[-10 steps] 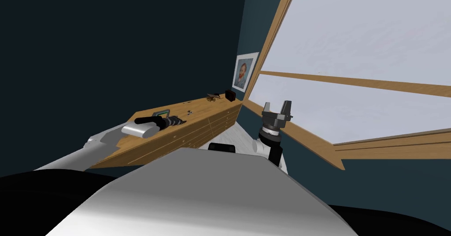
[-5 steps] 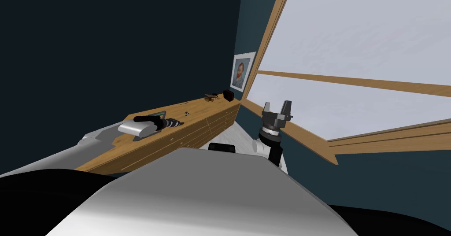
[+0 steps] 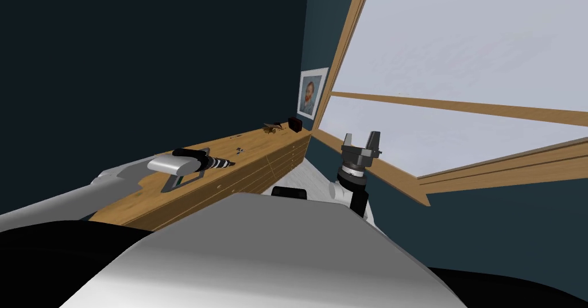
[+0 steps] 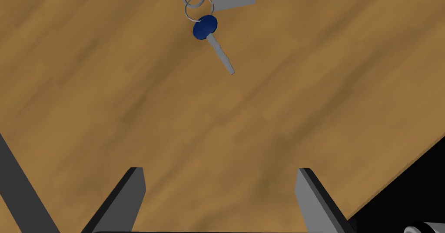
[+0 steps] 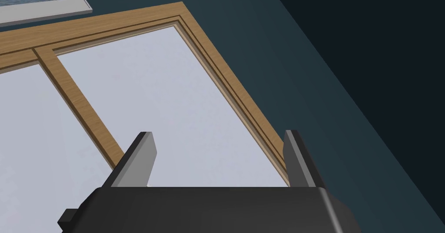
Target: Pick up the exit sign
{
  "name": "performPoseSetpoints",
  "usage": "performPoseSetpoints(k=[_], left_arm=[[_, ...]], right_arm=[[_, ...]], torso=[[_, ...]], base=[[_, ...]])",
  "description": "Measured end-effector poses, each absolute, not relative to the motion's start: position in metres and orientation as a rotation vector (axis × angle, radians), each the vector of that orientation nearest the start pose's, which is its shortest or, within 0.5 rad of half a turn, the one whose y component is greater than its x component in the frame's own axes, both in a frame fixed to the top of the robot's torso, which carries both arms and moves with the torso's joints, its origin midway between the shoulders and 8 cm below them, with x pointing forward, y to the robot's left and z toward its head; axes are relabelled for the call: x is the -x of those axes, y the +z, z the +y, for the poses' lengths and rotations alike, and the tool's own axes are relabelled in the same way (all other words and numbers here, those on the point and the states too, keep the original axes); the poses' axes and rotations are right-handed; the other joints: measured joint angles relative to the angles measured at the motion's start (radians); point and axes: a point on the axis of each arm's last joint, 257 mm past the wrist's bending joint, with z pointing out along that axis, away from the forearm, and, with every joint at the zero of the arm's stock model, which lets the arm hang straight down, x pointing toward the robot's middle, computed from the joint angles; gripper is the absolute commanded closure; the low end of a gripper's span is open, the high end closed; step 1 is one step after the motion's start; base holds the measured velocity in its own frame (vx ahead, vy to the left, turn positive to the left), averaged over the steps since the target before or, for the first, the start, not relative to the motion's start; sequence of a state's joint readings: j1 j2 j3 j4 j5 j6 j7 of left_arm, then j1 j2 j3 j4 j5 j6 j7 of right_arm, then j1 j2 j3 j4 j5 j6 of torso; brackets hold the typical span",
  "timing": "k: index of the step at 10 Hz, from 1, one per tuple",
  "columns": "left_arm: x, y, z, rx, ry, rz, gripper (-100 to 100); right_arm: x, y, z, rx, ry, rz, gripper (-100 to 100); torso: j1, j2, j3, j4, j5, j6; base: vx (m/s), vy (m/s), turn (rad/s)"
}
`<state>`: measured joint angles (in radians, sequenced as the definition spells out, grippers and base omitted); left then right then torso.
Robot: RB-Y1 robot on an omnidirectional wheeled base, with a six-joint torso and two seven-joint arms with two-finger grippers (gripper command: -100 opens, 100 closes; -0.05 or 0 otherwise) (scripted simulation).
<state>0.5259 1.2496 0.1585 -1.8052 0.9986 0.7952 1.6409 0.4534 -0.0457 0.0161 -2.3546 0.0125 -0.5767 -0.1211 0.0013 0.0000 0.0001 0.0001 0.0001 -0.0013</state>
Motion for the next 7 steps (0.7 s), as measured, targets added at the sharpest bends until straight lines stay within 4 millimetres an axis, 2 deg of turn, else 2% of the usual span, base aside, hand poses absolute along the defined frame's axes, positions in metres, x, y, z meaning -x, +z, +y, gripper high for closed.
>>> performPoseSetpoints(k=[1, 3, 7], left_arm=[[-0.301, -0.297, 0.570, 2.862, -0.679, 0.006, -100], [-0.292, -0.297, 0.576, 2.878, -0.630, -0.084, -100], [-0.267, -0.296, 0.601, 2.886, -0.485, -0.291, -100]], right_arm=[[-0.316, 0.083, -0.255, -0.501, 1.487, 0.499, 0], [-0.316, 0.083, -0.255, -0.501, 1.487, 0.499, 0], [-0.316, 0.083, -0.255, -0.501, 1.487, 0.499, 0]], torso=[[0.000, 0.000, 0.000, 0.000, 0.000, 0.000], [0.000, 0.000, 0.000, 0.000, 0.000, 0.000], [0.000, 0.000, 0.000, 0.000, 0.000, 0.000]], base=[[0.023, 0.011, -0.079], [0.014, 0.010, -0.053], [0.017, 0.012, -0.064]])
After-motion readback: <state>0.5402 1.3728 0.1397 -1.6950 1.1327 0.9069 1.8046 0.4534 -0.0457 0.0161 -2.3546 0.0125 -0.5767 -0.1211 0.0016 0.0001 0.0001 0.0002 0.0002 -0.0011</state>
